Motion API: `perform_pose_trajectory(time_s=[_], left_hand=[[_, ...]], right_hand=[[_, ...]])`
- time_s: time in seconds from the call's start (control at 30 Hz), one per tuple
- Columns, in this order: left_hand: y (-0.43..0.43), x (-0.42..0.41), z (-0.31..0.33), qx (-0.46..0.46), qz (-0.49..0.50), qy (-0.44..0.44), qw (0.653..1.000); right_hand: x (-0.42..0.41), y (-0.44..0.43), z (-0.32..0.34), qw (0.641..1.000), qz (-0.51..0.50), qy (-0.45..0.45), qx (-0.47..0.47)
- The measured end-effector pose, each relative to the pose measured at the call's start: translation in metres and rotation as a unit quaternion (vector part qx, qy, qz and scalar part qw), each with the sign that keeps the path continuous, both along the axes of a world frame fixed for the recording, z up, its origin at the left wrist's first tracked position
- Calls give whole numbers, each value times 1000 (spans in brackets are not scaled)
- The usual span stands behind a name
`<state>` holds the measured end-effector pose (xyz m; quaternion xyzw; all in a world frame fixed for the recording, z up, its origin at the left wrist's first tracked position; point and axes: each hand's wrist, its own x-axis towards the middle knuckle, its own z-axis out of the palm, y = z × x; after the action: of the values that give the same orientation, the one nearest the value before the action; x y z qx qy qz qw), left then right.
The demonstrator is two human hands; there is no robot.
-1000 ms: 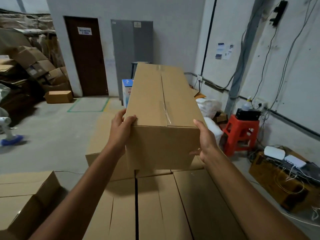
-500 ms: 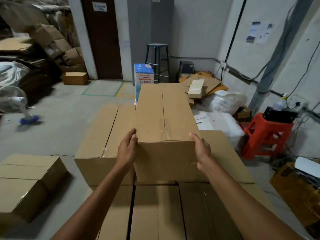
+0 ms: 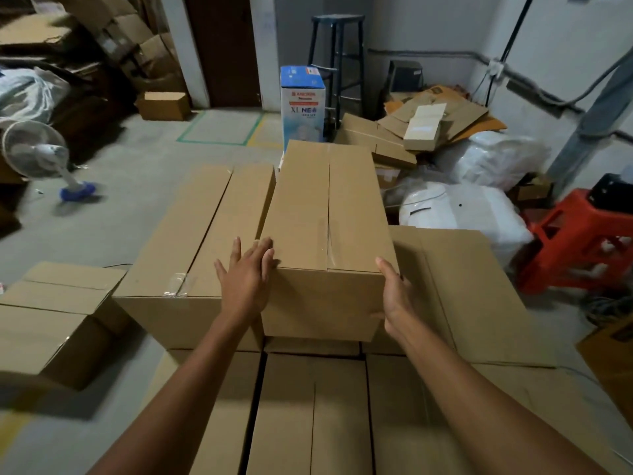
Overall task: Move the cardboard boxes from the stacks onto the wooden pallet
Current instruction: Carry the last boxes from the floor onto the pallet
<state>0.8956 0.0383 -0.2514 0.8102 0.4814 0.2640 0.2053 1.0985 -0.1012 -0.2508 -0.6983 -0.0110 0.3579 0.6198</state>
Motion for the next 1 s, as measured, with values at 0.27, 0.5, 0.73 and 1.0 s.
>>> perform_pose_trajectory(time_s=[0.27, 0.5, 0.73, 1.0], left_hand=[[11, -20, -50, 11, -29, 123, 992], [16, -31, -81, 66, -36, 220, 973], [10, -27, -85, 91, -39, 228, 969], [11, -31, -85, 87, -58, 229, 968]], right_hand=[[-9, 14, -56, 1000, 17, 24, -9], [-18, 27, -85, 1000, 17, -3, -7], [-10, 27, -82, 982, 75, -162, -58], [-22, 27, -78, 888, 169, -391, -171]])
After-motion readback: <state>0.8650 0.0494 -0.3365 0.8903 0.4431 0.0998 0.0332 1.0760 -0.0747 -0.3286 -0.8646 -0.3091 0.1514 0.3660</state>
